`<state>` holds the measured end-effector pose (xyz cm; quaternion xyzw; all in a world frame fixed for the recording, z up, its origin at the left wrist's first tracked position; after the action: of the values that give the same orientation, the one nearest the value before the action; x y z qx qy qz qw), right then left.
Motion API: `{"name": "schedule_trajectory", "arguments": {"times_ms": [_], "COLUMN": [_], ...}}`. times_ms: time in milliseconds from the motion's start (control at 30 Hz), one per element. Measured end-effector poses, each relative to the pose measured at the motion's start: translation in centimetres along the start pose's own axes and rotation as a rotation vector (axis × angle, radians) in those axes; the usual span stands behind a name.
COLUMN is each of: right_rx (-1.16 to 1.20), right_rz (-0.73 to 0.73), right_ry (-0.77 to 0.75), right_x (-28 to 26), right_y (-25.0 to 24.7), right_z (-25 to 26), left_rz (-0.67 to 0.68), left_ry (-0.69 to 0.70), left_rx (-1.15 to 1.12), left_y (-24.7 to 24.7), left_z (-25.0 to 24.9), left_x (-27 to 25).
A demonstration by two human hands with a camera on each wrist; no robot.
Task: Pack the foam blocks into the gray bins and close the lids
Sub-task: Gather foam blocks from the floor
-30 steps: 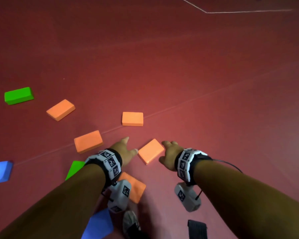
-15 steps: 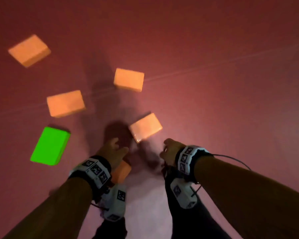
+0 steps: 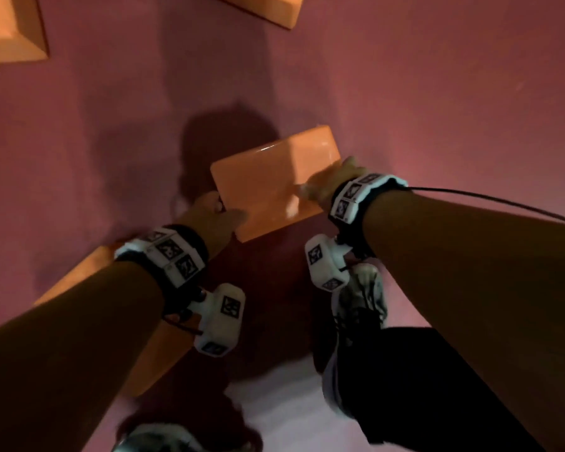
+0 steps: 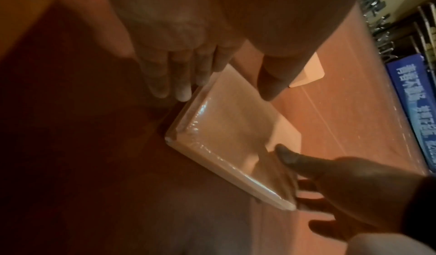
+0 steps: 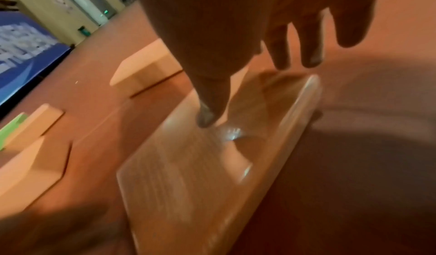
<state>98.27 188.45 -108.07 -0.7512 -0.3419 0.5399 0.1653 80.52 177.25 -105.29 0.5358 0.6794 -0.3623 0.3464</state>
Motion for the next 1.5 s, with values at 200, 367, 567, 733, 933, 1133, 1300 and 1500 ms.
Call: {"name": "schedule_trajectory", "arguments": {"times_ms": [200, 367, 567, 733, 933, 1133, 1300, 1500], "right_rx": [0.145, 0.566, 0.752, 0.491, 0.384, 0.641, 0.67, 0.812], "right_rz": [0.187, 0.078, -0.076, 0.013, 0.087, 0.374, 0.533, 0.448], "right_ry": [-0.123, -0.073, -0.283, -0.534, -0.674, -0.689, -0.659, -0.626], "right_x": [0.8, -2.6, -11.1, -15.5, -16.3, -14.1, -14.2, -13.8], "right_y": [-0.9, -0.2, -3.8, -5.7, 0.0, 2.6, 2.3, 2.9], "right_z": [0.9, 1.1, 10.9, 17.9, 21.5, 21.6, 21.0, 20.2], "left_rz": [-0.113, -0.147, -0.423, -0.681, -0.787, -0.722, -0.54, -0.441], "left_ry": [-0.041, -0.021, 0.107, 0.032, -0.237, -0.218, -0.174, -0.083], "left_rx": [-0.06, -0.208, -0.316, -0.45, -0.694, -0.902, -1.172, -1.239], "left_y": [1.4, -1.2, -15.2, -22.4, -20.1, -16.6, -15.7, -16.3], "left_z": [1.8, 0.9, 2.3, 8.4, 19.9, 23.5, 23.6, 21.3], "left_x": [6.7, 3.2, -4.5, -9.3, -11.2, -9.3, -9.1, -9.1]}}
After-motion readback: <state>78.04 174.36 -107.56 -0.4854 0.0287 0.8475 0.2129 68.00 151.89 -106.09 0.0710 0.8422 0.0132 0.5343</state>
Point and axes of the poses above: each hand's wrist, its own x-axis towards the middle knuckle, its own y-axis out of the palm, z = x × y, the point moved 1 cm from there along x, towards the middle knuckle, and after that the axes turned 15 degrees about -x, right-handed, at the moved point
